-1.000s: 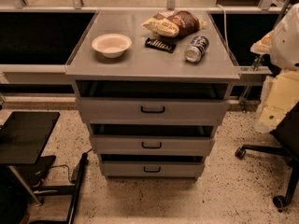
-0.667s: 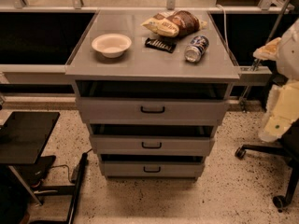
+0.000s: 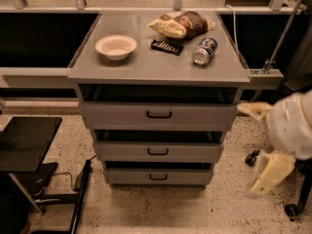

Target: Open bottom drawer

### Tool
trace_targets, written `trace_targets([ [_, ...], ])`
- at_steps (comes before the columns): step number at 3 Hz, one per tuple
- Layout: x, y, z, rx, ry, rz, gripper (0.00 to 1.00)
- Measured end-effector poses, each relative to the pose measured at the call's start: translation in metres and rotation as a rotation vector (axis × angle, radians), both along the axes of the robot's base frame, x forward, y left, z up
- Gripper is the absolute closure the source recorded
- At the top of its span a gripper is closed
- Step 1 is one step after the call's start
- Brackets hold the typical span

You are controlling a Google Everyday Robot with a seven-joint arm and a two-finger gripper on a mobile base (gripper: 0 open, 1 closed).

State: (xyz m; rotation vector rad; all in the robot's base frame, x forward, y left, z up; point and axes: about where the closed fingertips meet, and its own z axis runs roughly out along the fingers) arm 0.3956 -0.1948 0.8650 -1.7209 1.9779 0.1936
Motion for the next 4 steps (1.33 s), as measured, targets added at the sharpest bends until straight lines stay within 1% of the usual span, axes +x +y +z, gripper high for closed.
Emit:
trace_targets([
  [1, -0.017, 0.034, -0.086, 0.1, -0.005, 0.089, 0.0],
  [2, -0.033, 0.072, -0.19, 0.11, 0.057, 0.189, 0.0],
  [3, -0.051, 0.072, -0.244, 0.085, 0.089, 0.206, 0.0],
  [4, -0.051, 0.072, -0.241, 0.085, 0.086, 0.202, 0.0],
])
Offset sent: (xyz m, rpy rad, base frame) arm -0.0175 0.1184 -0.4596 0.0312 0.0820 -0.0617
